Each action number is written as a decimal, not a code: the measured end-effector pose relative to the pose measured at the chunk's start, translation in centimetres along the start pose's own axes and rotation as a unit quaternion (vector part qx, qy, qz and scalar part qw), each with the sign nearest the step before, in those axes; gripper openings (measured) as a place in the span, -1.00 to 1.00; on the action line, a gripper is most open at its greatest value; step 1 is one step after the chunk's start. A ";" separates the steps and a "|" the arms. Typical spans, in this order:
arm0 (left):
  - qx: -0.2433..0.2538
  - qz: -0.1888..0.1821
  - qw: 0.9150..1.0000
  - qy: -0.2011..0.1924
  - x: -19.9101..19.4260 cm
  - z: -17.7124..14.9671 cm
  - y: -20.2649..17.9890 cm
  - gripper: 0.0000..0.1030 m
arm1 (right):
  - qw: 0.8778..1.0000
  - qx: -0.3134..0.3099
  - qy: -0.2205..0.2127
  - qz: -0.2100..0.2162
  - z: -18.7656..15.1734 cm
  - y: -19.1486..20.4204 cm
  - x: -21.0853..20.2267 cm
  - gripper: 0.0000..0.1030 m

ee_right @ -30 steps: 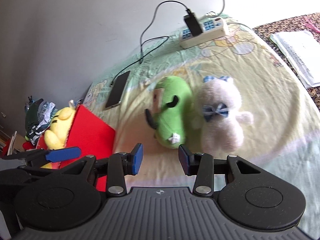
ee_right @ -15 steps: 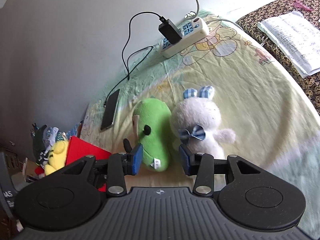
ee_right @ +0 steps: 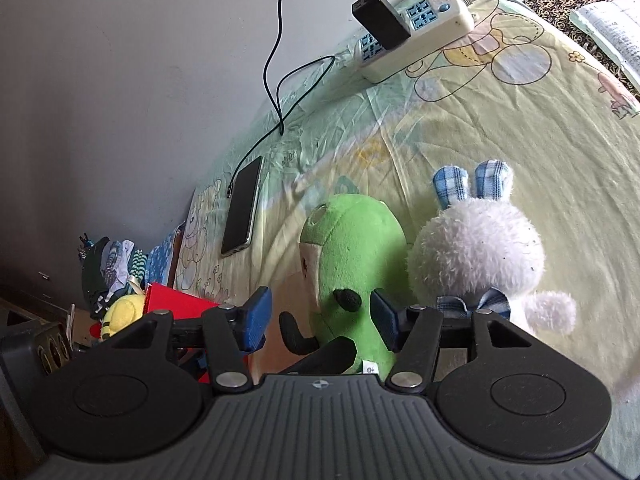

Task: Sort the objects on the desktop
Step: 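Grasp the green plush by its head with the right gripper and lift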

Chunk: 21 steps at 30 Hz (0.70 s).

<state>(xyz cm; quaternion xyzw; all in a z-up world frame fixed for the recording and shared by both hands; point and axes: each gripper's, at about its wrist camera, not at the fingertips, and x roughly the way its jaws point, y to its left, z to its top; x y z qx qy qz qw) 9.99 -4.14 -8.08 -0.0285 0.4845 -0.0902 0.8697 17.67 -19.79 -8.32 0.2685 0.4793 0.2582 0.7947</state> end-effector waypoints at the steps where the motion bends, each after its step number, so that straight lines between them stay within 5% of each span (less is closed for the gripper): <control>1: -0.006 -0.001 1.000 0.003 0.3 0.1 0.3 0.84 | 1.000 -0.002 0.001 -0.002 0.0 0.0 0.3 0.14; 10: -0.002 -0.018 1.000 0.014 2.3 1.1 0.1 0.79 | 1.000 -0.018 0.006 -0.025 0.1 -0.3 2.7 0.26; 14: -0.004 -0.041 0.999 0.035 3.4 1.3 0.0 0.49 | 0.998 -0.048 0.007 -0.038 0.0 0.5 3.2 0.24; 18: 0.003 -0.055 0.997 0.046 4.0 1.1 -0.5 0.19 | 0.996 -0.075 0.012 -0.054 -0.1 0.8 3.4 0.01; 21: 0.013 -0.056 0.997 0.045 3.9 1.0 -0.7 0.17 | 0.997 -0.057 0.018 -0.046 0.0 0.2 3.2 -0.04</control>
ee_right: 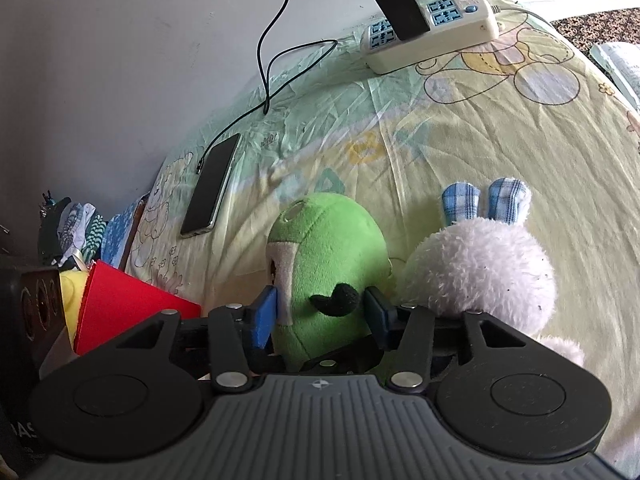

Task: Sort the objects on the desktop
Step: 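Grasp the green plush by its head with the right gripper and lift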

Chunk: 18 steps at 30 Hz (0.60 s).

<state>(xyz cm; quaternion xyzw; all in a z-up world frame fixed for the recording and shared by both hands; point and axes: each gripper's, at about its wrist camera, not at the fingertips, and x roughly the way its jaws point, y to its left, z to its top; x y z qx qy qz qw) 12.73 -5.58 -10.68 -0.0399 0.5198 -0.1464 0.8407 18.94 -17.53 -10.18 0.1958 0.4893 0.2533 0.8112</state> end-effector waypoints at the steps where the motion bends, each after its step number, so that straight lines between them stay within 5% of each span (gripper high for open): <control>1: 0.003 -0.001 1.000 0.001 -0.1 0.0 -0.1 0.16 | 1.000 0.003 0.002 0.002 0.0 -0.1 -0.1 -0.05; 18: 0.024 0.001 1.000 0.017 -5.4 -5.8 -1.2 0.16 | 0.997 -0.053 0.058 0.012 -5.0 3.5 -4.1 -0.07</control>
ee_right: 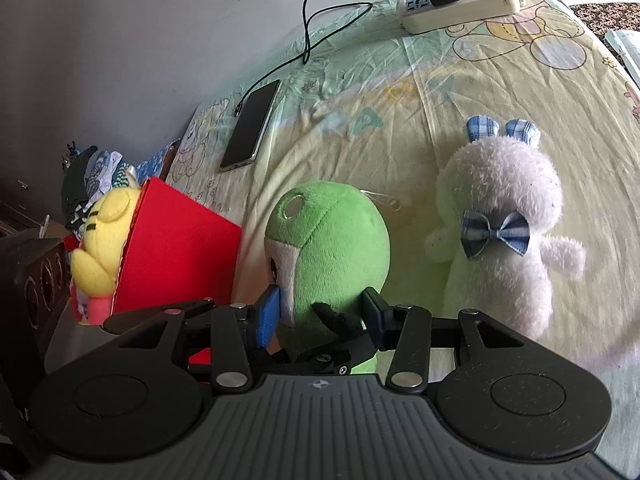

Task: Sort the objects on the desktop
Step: 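Grasp the green plush by its head with the right gripper and lift, then carry the green plush with the right gripper over the red box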

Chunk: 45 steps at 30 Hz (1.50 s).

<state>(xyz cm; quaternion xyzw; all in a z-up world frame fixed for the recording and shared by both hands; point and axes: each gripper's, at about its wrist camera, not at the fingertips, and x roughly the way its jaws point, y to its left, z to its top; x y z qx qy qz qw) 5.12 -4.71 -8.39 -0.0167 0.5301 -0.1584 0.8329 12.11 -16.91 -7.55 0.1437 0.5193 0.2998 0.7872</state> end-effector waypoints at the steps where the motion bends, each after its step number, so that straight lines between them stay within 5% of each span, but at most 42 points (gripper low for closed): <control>1: 0.001 0.000 1.000 0.003 -0.3 -0.5 -0.1 0.16 | 1.000 -0.007 0.002 -0.002 -0.4 0.4 -0.2 -0.07; 9: 0.008 -0.019 1.000 0.017 -2.2 -4.0 -0.5 0.16 | 1.000 -0.015 0.012 -0.010 -3.9 2.0 -1.4 -0.08; 15: 0.068 -0.019 0.997 0.014 -4.6 -6.3 -0.8 0.16 | 1.000 -0.005 0.010 -0.010 -6.1 3.9 -2.6 -0.08; 29: 0.140 -0.063 0.988 0.013 -12.6 -11.2 4.8 0.16 | 1.000 -0.004 0.020 0.008 -10.7 12.3 -3.7 -0.12; 45: 0.135 -0.081 0.986 -0.058 -22.7 -14.0 12.8 0.16 | 0.995 -0.063 -0.001 0.077 -12.1 22.7 -4.9 -0.20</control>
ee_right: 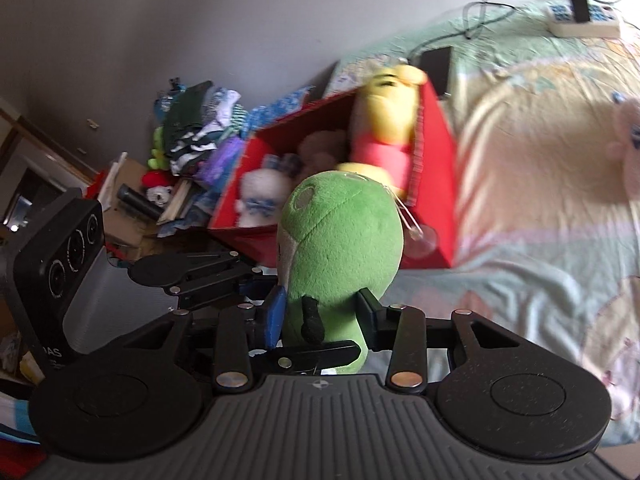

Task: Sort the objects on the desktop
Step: 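Carry the green plush with the right gripper over the red box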

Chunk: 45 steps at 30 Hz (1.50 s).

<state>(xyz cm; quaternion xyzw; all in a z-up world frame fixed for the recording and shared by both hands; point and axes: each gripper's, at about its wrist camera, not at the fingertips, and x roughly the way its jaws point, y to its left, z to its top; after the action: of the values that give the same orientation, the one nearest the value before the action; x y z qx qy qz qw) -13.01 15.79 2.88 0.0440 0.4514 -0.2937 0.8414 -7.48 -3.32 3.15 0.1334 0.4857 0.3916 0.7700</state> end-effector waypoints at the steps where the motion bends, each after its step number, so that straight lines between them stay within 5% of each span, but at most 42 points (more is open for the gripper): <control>1: -0.002 0.003 1.000 -0.006 -0.6 0.0 0.3 0.16 | 1.000 -0.005 -0.002 0.005 0.2 0.5 0.1 -0.20; 9: -0.028 0.034 0.997 -0.065 -4.9 0.3 4.0 0.16 | 0.997 -0.054 -0.035 0.036 2.8 4.0 1.4 -0.22; 19: -0.047 0.081 0.991 -0.095 -3.6 3.2 8.7 0.16 | 0.994 -0.063 -0.085 0.029 6.8 4.3 5.2 -0.22; 45: -0.127 0.050 0.991 -0.012 6.7 5.7 16.2 0.17 | 0.997 -0.039 -0.027 -0.062 10.8 -0.4 14.2 -0.25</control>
<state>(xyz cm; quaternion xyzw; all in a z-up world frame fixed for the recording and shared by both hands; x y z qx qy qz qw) 2.69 24.16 -2.17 -0.0446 0.4723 -0.1921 0.8591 5.10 8.68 -0.90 0.0833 0.4560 0.3584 0.8104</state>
